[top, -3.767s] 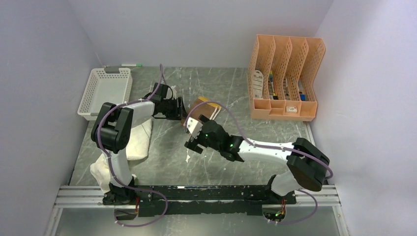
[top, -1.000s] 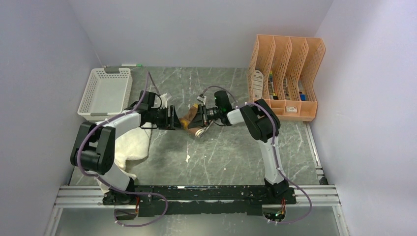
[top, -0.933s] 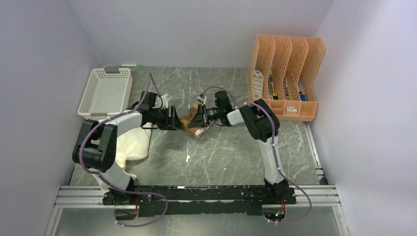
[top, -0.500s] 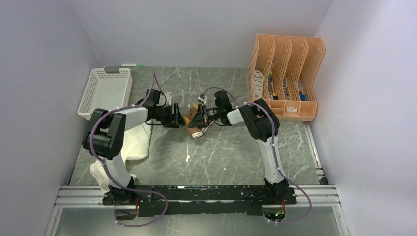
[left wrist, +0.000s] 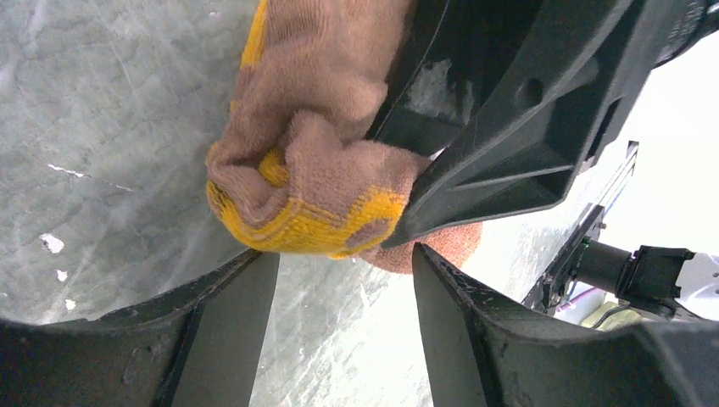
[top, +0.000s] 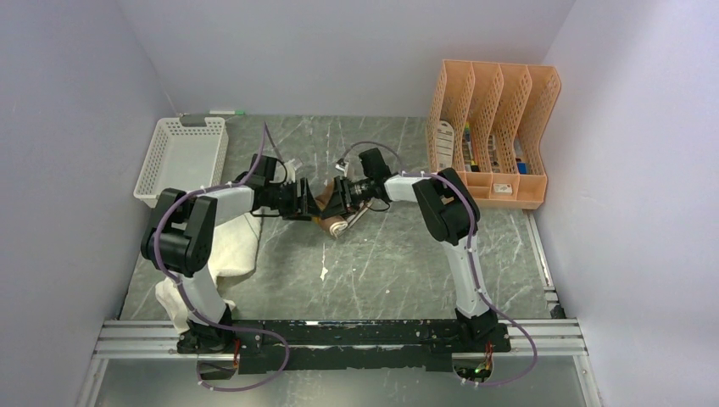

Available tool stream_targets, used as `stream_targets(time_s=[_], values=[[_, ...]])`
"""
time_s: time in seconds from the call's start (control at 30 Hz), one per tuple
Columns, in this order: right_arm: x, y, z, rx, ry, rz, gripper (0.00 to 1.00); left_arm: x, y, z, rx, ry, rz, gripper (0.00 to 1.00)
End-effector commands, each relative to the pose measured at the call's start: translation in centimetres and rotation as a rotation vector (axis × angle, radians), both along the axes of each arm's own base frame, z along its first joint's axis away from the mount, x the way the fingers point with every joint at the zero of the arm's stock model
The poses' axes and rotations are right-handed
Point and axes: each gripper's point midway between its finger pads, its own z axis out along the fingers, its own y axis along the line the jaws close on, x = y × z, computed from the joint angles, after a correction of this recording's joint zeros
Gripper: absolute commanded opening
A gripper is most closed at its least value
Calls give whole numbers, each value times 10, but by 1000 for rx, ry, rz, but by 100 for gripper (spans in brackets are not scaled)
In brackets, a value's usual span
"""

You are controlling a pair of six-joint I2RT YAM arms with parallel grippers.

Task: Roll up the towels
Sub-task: Roll the towel at the center of the board.

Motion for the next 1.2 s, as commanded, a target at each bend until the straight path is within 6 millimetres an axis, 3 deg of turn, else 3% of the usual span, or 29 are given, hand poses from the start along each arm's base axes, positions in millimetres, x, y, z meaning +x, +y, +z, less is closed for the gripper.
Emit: stream_targets(time_s=[0.0,0.23,0.47,0.57,0.83,1.0,1.17], values=[[9,-13,-39,-224,-132,15,37,3,-6,7,-32,-49,-12,71],[5,-11,-57,-352,-222,122,38,29,-7,-2,-6,-54,46,71],[1,-20,-64,-412,-251,144,40,44,13,-28,146,-9,135,67],[0,-26,-64,-440,-273,152,40,48,21,-29,149,-14,178,67],[-4,-31,-73,-459,-270,172,41,53,11,-14,56,-65,108,68],[-5,-27,-72,-437,-258,170,41,44,6,25,-3,-152,61,72],[-8,-24,-73,-405,-240,181,41,46,15,60,35,-197,89,72]])
